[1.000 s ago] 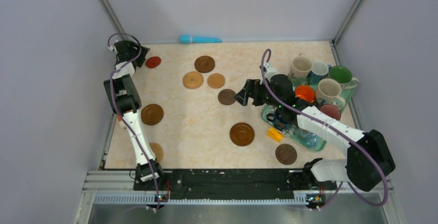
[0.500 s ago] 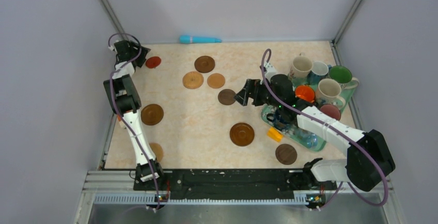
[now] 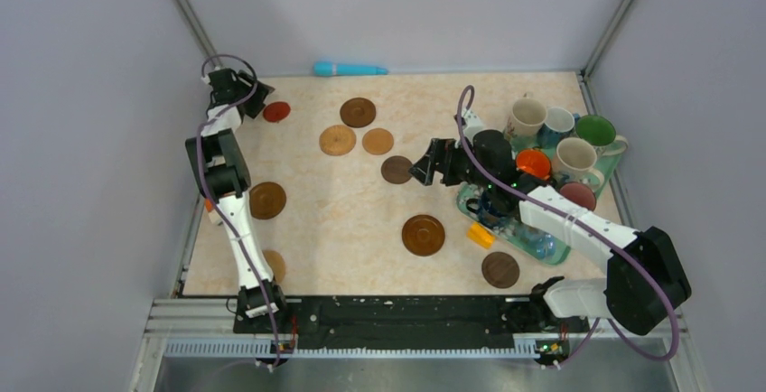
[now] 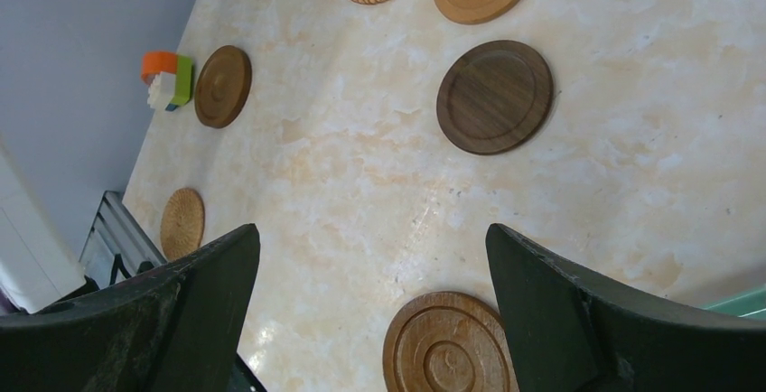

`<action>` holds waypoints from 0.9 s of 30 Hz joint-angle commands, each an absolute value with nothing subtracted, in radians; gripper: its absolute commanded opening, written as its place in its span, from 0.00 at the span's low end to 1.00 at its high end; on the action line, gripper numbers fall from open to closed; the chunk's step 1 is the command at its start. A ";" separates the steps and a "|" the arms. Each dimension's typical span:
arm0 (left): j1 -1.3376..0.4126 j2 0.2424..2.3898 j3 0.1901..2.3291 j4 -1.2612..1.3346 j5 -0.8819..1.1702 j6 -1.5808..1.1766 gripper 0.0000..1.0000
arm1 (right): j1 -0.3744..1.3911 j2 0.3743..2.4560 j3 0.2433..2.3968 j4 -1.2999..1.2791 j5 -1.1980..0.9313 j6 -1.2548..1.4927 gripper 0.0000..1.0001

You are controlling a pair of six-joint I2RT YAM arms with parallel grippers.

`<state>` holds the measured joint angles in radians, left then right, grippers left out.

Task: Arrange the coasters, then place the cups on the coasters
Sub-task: Move the coaster to the center of the board.

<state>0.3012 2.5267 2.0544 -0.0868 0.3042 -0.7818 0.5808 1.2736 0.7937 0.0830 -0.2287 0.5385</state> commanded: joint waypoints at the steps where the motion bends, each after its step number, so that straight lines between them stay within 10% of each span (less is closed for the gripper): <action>1: 0.270 2.456 1.980 -0.197 0.344 -0.747 0.68 | 0.593 1.241 0.808 0.130 -0.237 0.552 0.94; 27: 0.219 2.513 1.969 0.029 0.441 -0.904 0.67 | 0.594 1.230 0.796 0.128 -0.227 0.550 0.94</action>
<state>0.2249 2.4752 1.9377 -0.0299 0.4122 -0.8642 0.5808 1.2373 0.7719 0.0891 -0.2314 0.5537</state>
